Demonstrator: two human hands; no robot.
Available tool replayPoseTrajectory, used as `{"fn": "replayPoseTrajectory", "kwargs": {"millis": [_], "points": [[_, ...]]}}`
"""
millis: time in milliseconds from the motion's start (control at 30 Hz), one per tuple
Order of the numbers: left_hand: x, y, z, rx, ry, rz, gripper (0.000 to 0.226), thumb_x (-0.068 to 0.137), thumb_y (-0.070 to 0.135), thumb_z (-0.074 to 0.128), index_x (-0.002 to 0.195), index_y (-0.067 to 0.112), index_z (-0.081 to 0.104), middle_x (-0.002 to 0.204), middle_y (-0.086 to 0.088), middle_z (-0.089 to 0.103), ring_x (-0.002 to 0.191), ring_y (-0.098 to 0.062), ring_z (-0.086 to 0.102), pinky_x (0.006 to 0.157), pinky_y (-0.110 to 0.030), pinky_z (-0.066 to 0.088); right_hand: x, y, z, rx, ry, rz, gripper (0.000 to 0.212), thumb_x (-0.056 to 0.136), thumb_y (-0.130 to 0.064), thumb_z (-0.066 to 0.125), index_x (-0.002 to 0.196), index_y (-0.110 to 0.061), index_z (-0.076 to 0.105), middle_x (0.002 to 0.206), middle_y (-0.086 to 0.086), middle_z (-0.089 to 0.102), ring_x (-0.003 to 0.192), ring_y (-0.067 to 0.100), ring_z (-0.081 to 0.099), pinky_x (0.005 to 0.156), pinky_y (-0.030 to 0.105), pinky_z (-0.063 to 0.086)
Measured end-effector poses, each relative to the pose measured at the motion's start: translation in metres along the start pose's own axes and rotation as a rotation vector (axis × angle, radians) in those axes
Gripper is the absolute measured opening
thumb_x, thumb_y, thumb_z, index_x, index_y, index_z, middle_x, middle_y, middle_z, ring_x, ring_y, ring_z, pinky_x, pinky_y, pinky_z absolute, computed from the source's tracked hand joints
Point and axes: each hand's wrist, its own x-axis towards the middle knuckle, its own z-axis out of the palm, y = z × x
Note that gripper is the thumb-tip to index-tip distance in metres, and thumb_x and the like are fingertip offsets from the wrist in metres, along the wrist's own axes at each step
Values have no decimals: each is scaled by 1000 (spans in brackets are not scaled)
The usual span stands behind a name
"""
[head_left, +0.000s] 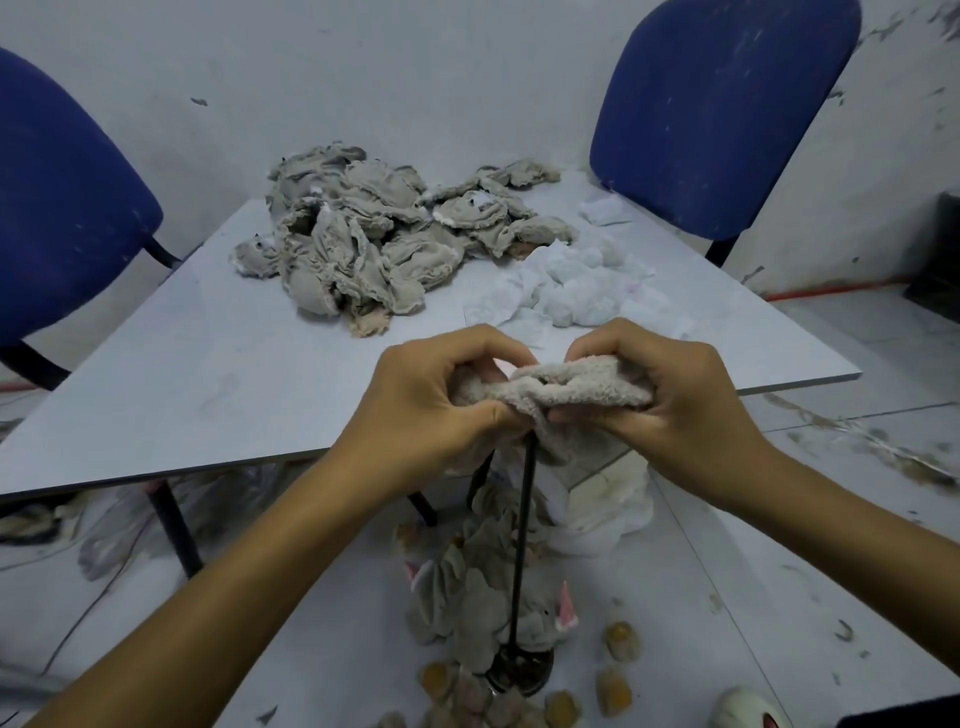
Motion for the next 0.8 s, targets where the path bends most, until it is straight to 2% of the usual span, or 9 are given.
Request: {"fn": "replayPoseTrajectory", "kwargs": {"millis": [133,233,333,400,467,567,600,700,800], "points": [[-3,-16,18,279,-169,-187,21,70,20,87,84,22,71,71,11,63,71,-6,55,62,-17,39,-8,12,15,-48,-187,195,29,79,-27,81,72,-14,57,64,-4,56,60,9,47,59,31,36],[-6,-20,21,195,-175,-92,21,74,19,83,93,19,73,85,8,67,81,-10,58,72,-28,45,-9,13,21,-95,-224,144,20,82,-25,79,77,-11,66,70,-1,64,65,13,54,59,33,39],[-4,-14,16,-113,29,-11,17,74,23,78,90,28,75,81,18,67,76,2,59,70,-17,45,-7,14,8,-137,-126,94,25,89,-41,61,81,-17,64,70,-8,60,64,9,51,57,25,36],[0,-10,16,-97,102,30,18,72,24,80,87,33,74,79,23,67,73,6,59,69,-13,44,-10,16,4,-211,-60,45,26,90,-35,56,78,-15,68,65,-2,58,59,10,50,55,22,29],[2,-11,20,53,11,-13,26,69,23,85,71,42,67,70,20,62,67,5,54,67,-19,42,-17,17,14,-284,-152,46,22,87,-29,62,75,-13,72,62,7,59,56,22,56,56,26,31],[-1,-20,22,119,-146,-128,31,69,18,87,59,32,62,62,12,55,61,0,47,63,-27,38,-21,22,32,-291,-362,179,9,87,-15,71,79,-12,73,70,15,60,65,32,60,59,34,33],[-1,-23,22,126,-155,-122,36,69,19,88,57,34,57,61,13,53,60,0,45,61,-26,37,-21,25,34,-280,-370,189,7,86,-14,73,80,-13,74,69,11,59,67,31,59,61,33,32],[0,-26,22,108,-132,-103,48,68,25,88,53,30,43,59,13,46,58,-2,39,58,-22,33,-22,24,29,-205,-278,148,7,83,-15,77,76,-17,75,59,-19,41,62,2,45,57,20,27],[-2,-27,26,164,-173,-116,51,67,27,89,54,19,41,57,8,39,56,-4,36,55,-23,31,-23,26,25,-59,-212,210,28,83,-11,77,66,-27,63,54,-21,45,60,-4,48,56,13,32]]}}
